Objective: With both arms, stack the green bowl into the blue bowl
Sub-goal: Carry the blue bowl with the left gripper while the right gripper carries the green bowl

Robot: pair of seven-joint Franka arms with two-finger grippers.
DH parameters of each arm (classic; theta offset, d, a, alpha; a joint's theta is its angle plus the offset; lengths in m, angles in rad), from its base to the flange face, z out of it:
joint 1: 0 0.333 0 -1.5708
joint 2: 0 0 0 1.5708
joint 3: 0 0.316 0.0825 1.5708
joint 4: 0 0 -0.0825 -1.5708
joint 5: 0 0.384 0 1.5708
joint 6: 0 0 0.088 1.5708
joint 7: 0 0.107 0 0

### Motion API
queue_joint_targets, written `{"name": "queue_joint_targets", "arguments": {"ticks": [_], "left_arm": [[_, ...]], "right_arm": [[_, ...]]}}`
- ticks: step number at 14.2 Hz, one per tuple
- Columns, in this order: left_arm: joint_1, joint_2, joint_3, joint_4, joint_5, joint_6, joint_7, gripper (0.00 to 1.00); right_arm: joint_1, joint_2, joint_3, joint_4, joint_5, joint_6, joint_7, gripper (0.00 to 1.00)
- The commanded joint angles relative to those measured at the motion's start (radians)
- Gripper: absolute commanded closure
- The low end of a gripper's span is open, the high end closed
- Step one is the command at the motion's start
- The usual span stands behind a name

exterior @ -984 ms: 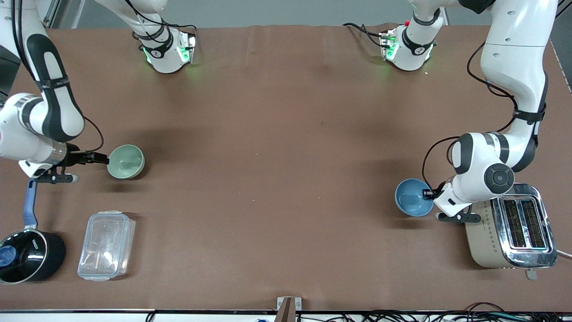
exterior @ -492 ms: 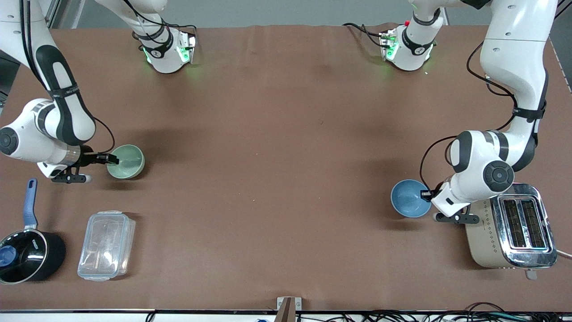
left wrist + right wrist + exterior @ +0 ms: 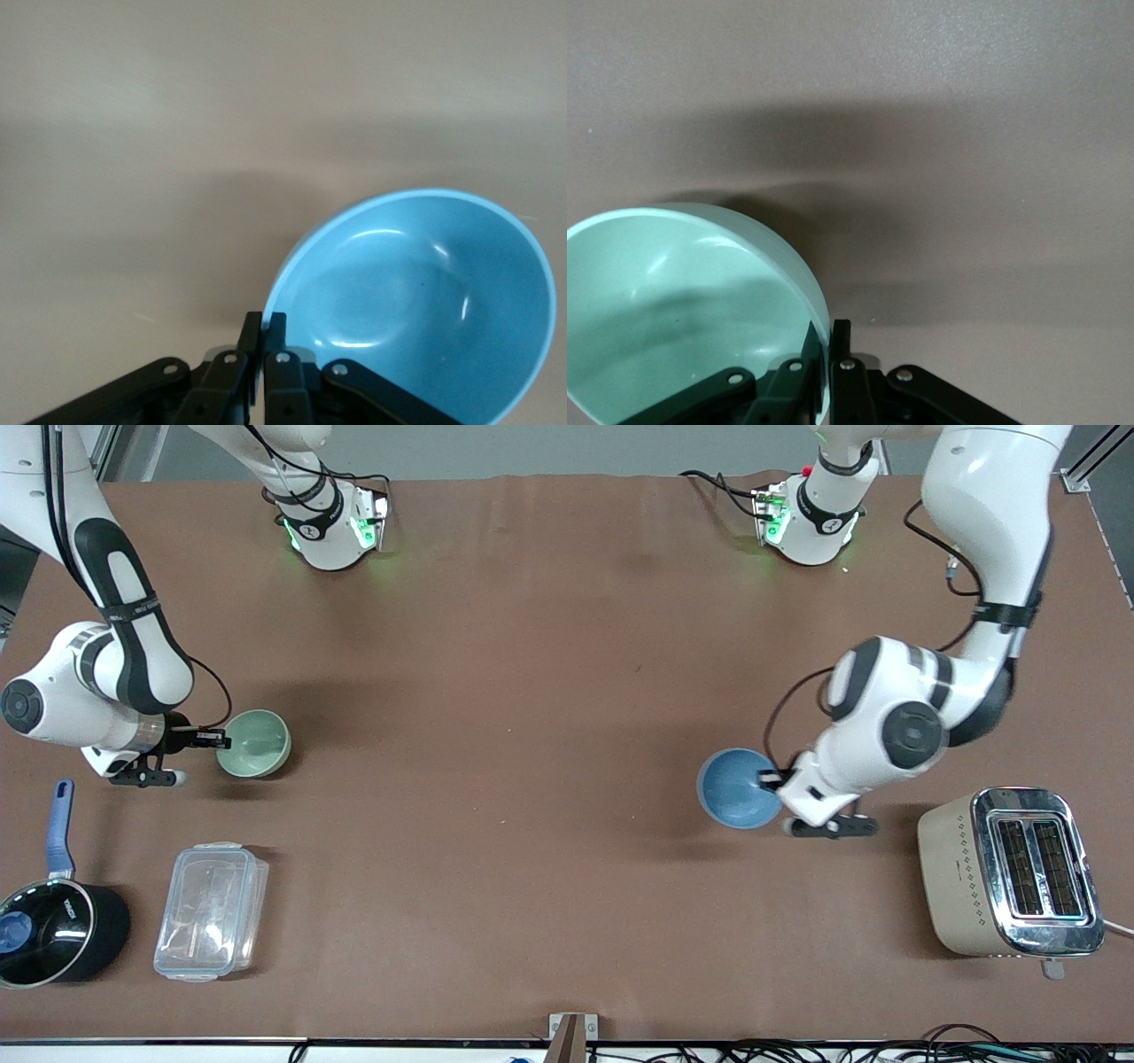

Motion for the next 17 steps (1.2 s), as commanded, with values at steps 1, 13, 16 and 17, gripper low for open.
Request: {"name": "queue_joint_targets", "arguments": {"ticks": [1, 13, 16, 17], "left_arm": [[-0.097, 0.008, -0.035, 0.001, 0.018, 0.002, -0.178, 1.00], [-0.458, 0.198, -0.013, 0.116, 0.041, 0.229, -0.631, 1.00], [-0.465, 0.229, -0.013, 0.113, 0.092, 0.229, -0.650, 0.99], [-0.467, 0.238, -0.015, 0.111, 0.106, 0.229, -0.659, 0.98]], "right_arm": [[-0.004, -0.017, 0.005, 0.012, 0.013, -0.012, -0.010, 0.99], [0.124, -0.037, 0.005, 0.377, 0.045, -0.460, 0.227, 1.00], [0.232, -0.052, 0.005, 0.382, 0.106, -0.460, 0.391, 0.99], [0.275, -0.054, 0.005, 0.382, 0.110, -0.457, 0.422, 0.99]]}}
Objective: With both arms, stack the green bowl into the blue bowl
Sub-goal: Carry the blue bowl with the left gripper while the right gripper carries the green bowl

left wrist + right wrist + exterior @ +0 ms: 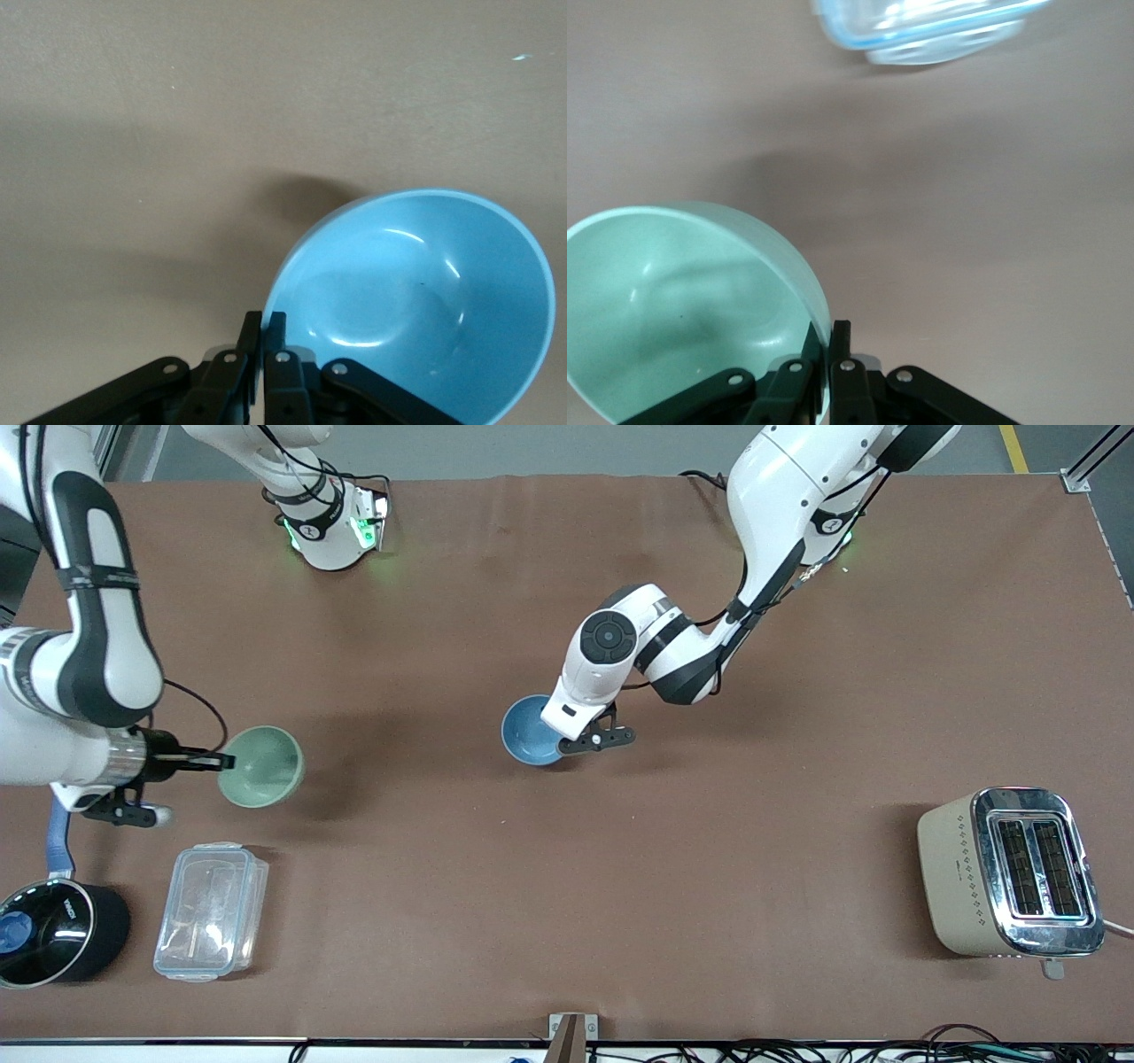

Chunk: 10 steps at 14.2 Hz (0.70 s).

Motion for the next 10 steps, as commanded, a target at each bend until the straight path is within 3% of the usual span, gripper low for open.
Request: {"name": "queue_joint_targets", "arguments": {"ticks": [1, 4, 5, 6, 7, 8, 10], "left_arm": [[-0.013, 0.036, 0.008, 0.017, 0.039, 0.001, -0.038, 0.96], [-0.015, 0.061, 0.007, 0.024, 0.037, 0.017, -0.043, 0.92], [-0.015, 0.059, 0.007, 0.024, 0.031, 0.019, -0.044, 0.86], [-0.012, 0.055, 0.007, 0.022, 0.033, 0.019, -0.054, 0.56], [-0.009, 0.047, 0.008, 0.024, 0.039, 0.014, -0.070, 0.06], [-0.003, 0.036, 0.008, 0.025, 0.040, 0.011, -0.070, 0.00], [0.023, -0.019, 0.014, 0.025, 0.050, -0.018, -0.066, 0.00]], "right_arm": [[0.105, -0.028, -0.007, -0.009, 0.025, -0.004, 0.100, 0.99], [0.202, -0.026, -0.008, -0.009, 0.094, 0.022, 0.192, 0.99], [0.228, -0.025, -0.008, -0.009, 0.109, 0.026, 0.213, 0.99], [0.255, -0.025, -0.008, -0.009, 0.109, 0.027, 0.238, 0.99], [0.292, -0.023, -0.008, -0.010, 0.109, 0.035, 0.278, 0.99], [0.323, -0.022, -0.010, -0.012, 0.109, 0.045, 0.318, 0.98], [0.393, -0.022, -0.010, -0.015, 0.109, 0.087, 0.388, 0.98]]}}
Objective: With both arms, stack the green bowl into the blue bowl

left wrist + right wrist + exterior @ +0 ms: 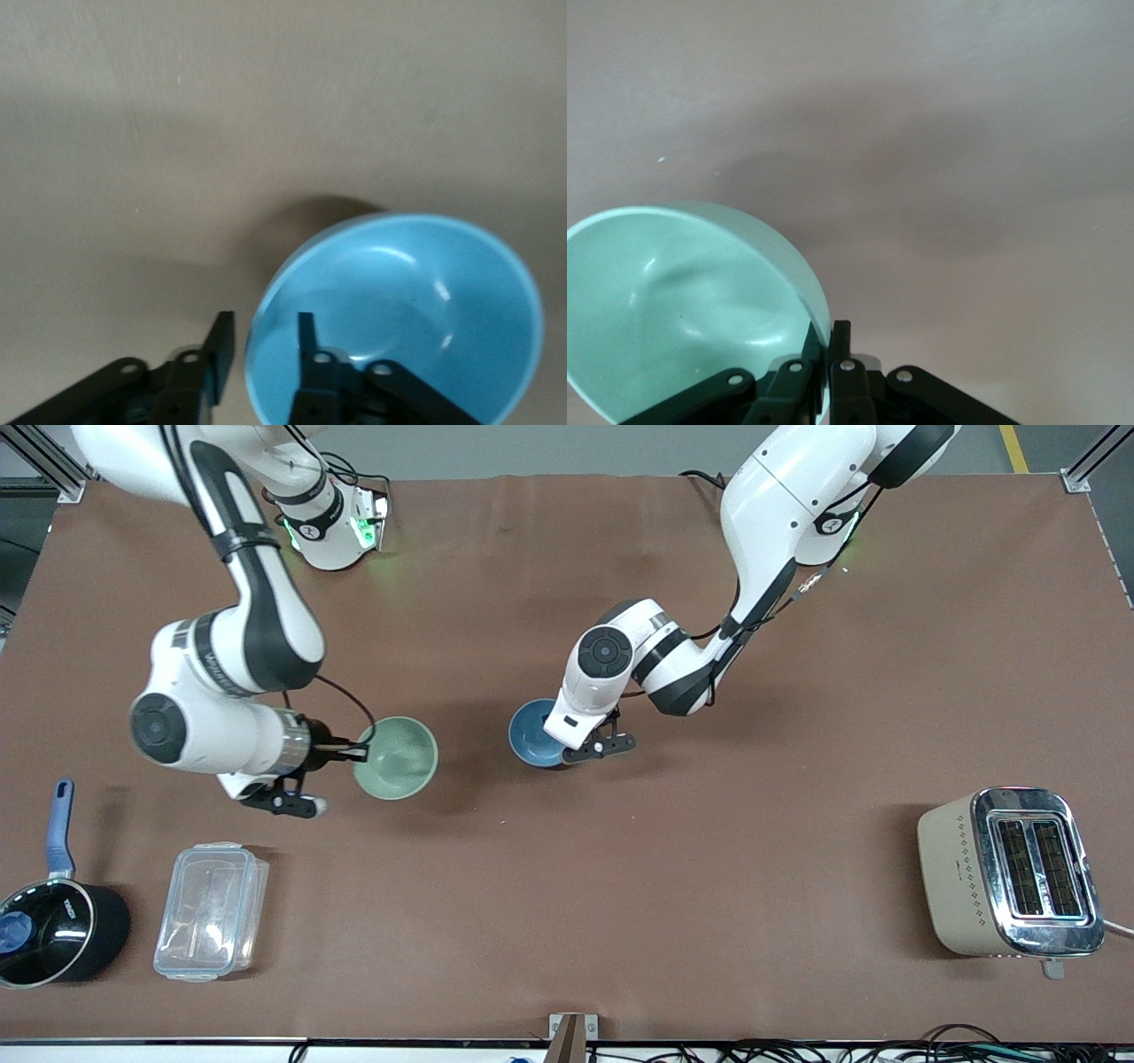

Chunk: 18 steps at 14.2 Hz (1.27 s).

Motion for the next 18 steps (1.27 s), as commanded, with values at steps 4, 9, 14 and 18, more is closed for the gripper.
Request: {"name": "queue_joint_targets", "arguments": {"ticks": [4, 9, 14, 18], "left_arm": [[0.172, -0.265, 0.011, 0.045, 0.049, -0.300, 0.027, 0.00], [0.402, -0.430, 0.007, 0.090, 0.049, -0.443, 0.272, 0.00], [0.541, -0.586, 0.008, 0.088, 0.034, -0.589, 0.673, 0.00], [0.648, -0.703, 0.040, 0.059, -0.086, -0.669, 0.913, 0.00]], "right_arm": [[0.198, 0.010, -0.010, -0.020, 0.016, 0.149, 0.241, 0.98], [0.313, 0.078, -0.011, -0.029, 0.016, 0.227, 0.299, 0.98], [0.376, 0.122, -0.011, -0.052, 0.016, 0.244, 0.333, 0.98], [0.393, 0.127, -0.011, -0.067, 0.016, 0.252, 0.333, 0.95]]}}
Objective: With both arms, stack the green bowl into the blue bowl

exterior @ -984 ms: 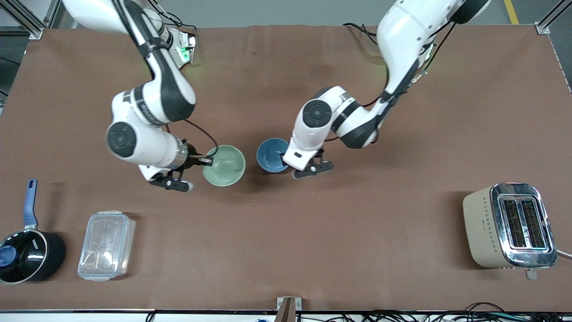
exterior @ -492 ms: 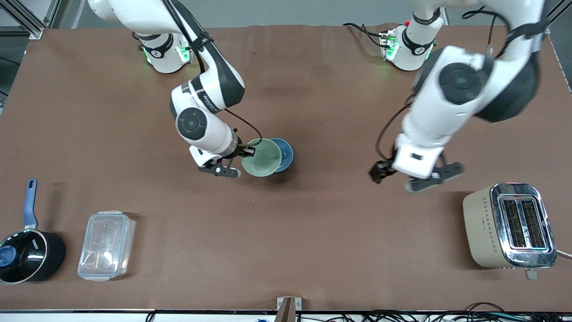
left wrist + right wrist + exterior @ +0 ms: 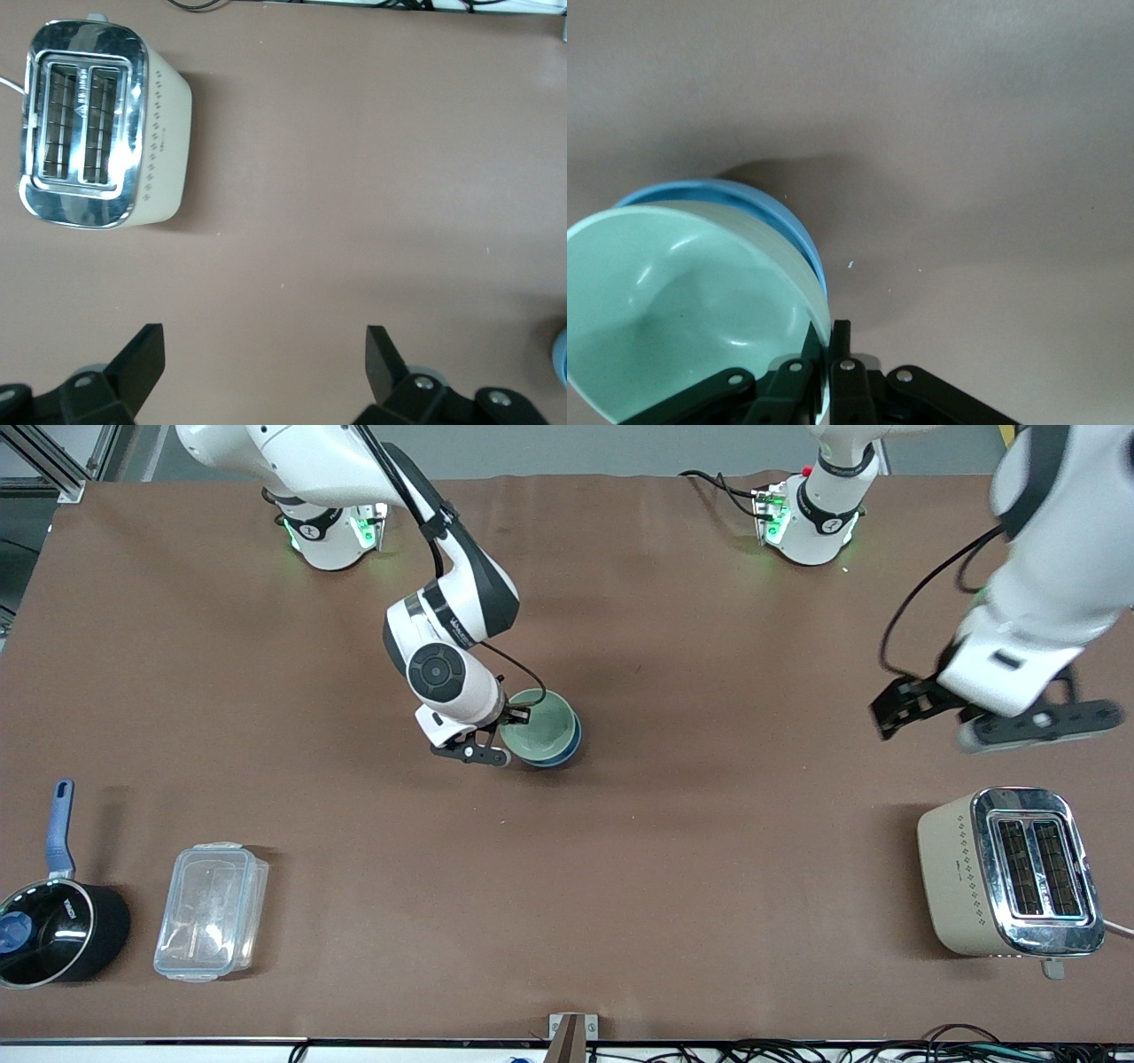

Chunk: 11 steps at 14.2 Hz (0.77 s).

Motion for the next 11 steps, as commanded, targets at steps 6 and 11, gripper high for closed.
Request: {"name": "queue_joint_targets", "arguments": {"ticks": [6, 11], "left_arm": [[-0.134, -0.190, 0.229, -0.161, -0.062, -0.061, 0.172, 0.00], [-0.122, -0.209, 0.223, -0.181, -0.067, -0.056, 0.160, 0.00]], "right_arm": [[-0.028, -0.032, -0.044, -0.010, -0.001, -0.006, -0.007, 0.00], [-0.093, -0.184, -0.153, 0.018, -0.008, -0.146, -0.112, 0.00]]}}
